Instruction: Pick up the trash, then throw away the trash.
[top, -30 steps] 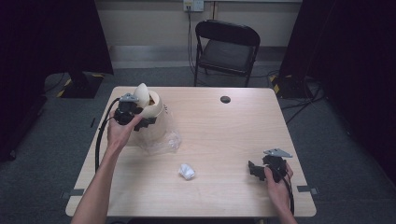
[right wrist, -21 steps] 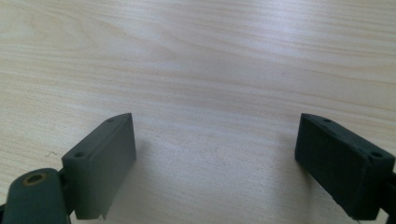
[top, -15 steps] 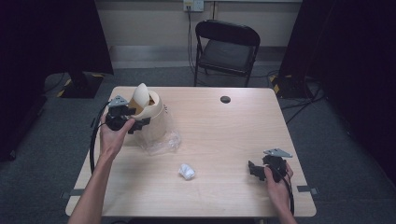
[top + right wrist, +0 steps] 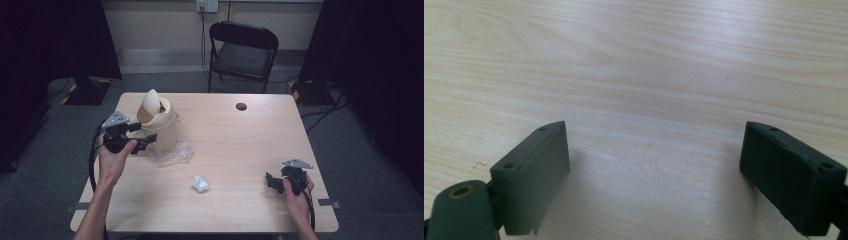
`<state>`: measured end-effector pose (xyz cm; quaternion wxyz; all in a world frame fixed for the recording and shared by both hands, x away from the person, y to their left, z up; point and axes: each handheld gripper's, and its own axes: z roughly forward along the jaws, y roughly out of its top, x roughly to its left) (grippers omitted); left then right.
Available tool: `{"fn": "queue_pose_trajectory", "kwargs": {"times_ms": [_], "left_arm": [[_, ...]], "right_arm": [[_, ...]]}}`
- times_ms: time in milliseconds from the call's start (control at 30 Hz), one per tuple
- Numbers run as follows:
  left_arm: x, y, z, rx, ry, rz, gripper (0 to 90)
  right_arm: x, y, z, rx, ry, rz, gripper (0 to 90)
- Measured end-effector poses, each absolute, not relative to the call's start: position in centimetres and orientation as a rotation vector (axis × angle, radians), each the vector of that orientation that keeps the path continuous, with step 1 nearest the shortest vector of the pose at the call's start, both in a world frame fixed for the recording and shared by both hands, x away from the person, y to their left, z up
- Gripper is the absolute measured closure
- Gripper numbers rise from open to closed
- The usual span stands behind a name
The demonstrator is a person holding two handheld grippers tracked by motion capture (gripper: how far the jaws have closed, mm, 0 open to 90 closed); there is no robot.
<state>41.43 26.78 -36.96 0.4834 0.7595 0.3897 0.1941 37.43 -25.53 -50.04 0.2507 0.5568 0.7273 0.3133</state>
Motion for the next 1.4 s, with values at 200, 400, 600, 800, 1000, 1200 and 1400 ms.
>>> {"fn": "queue_pose_trajectory", "kwargs": {"times_ms": [200, 400, 600, 800, 1000, 1200, 1400], "left_arm": [[39.8, 25.9, -38.9, 1.865, 0.947, 0.455, 22.0], [38.5, 24.9, -40.2, 1.901, 0.925, 0.441, 22.8], [37.3, 24.1, -41.2, 1.937, 0.900, 0.401, 22.8], [36.2, 22.8, -43.2, 1.983, 0.920, 0.357, 25.7], [35.2, 21.1, -44.8, 2.043, 0.875, 0.308, 26.3], [35.1, 17.8, -45.7, 2.082, 0.791, 0.193, 32.1], [35.4, 15.6, -46.3, 2.131, 0.751, 0.202, 36.7]], "right_arm": [[37.4, -25.5, -50.0, 1.516, 1.979, 0.853, 11.6], [37.4, -25.5, -50.0, 1.516, 1.980, 0.853, 11.6], [37.4, -25.5, -50.0, 1.515, 1.980, 0.853, 11.5], [37.4, -25.5, -50.0, 1.516, 1.979, 0.853, 11.6], [37.4, -25.5, -50.0, 1.516, 1.979, 0.853, 11.6], [37.4, -25.5, -50.0, 1.515, 1.980, 0.853, 11.6], [37.4, -25.5, -50.0, 1.515, 1.980, 0.853, 11.6]]}}
